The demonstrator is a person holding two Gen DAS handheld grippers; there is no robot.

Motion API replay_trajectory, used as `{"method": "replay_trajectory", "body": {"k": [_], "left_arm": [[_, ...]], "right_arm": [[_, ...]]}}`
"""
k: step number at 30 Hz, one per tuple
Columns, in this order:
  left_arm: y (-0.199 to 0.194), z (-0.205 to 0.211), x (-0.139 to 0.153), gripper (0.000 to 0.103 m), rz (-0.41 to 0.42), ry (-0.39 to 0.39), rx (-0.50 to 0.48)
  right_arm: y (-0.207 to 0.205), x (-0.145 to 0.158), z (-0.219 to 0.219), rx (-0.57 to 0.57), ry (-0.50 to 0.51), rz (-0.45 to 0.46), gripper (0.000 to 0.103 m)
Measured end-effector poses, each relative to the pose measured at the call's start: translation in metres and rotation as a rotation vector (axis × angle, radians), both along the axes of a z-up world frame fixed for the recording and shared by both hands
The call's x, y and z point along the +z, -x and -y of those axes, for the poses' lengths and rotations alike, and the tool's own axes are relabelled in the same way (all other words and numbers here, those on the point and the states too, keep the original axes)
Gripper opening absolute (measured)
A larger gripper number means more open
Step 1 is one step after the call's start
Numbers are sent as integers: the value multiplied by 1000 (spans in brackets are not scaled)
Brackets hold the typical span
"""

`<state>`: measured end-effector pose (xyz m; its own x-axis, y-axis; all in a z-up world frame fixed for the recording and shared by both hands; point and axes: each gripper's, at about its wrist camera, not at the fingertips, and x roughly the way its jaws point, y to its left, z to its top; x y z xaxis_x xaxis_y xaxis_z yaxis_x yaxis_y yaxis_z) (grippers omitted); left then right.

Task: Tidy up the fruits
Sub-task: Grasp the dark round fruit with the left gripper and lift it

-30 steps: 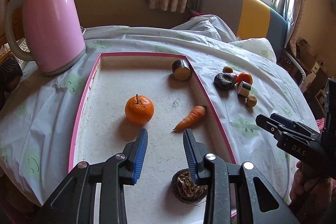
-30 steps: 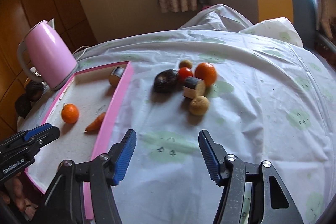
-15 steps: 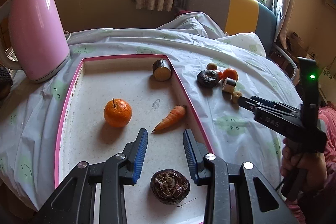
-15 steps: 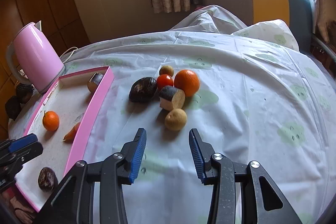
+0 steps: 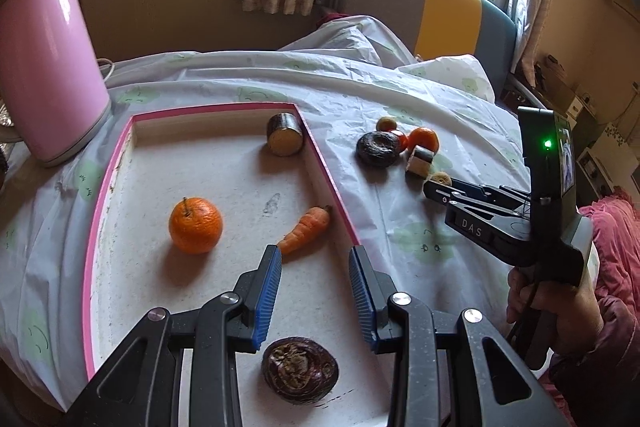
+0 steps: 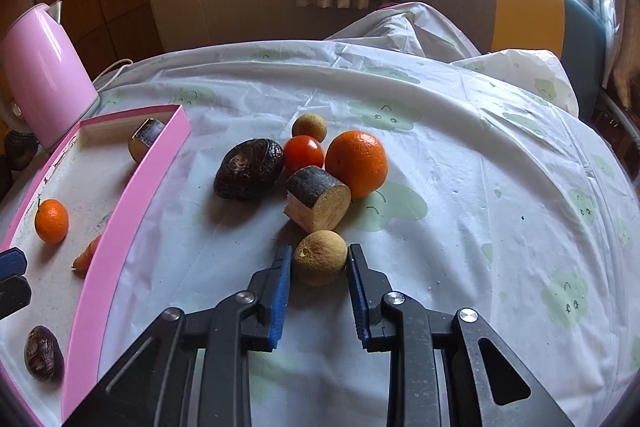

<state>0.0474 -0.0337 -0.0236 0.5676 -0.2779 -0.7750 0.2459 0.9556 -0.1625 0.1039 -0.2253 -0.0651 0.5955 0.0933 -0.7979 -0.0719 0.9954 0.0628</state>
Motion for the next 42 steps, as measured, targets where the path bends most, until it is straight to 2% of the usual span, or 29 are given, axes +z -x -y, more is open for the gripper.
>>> {"method": "replay_trajectory", "body": {"k": [4,10,17,20,23,27,30,34,42], "left_arm": [[-8,7,6,35,-9,26,-23],[-29,19,15,35,-42,54,-47],[-57,42,17,35,-48,42,-97],[-70,49,14,35,-76,55,-115],[-79,61,9,35,-84,6,-129],[-93,76,-2,35,-142,12,-183],[-100,90,-8,35,-148,-39,-198],[-116,99,-19,36,-177,-74,-183],[-139,106,-33,46,-213,-53,-147]], "right_arm": [[6,1,7,-16,-14,-6,28],[15,-2,18,-57,20,-11,28],[15,-4,27,-74,-13,-11,28],[15,-5,28,-72,-25,-10,28],[15,-6,29,-73,-34,-6,28],[16,-7,29,-73,-34,-1,28],[17,-7,31,-73,-47,3,28],[16,-7,33,-75,-63,5,28],[16,-8,35,-76,-85,10,28]]}}
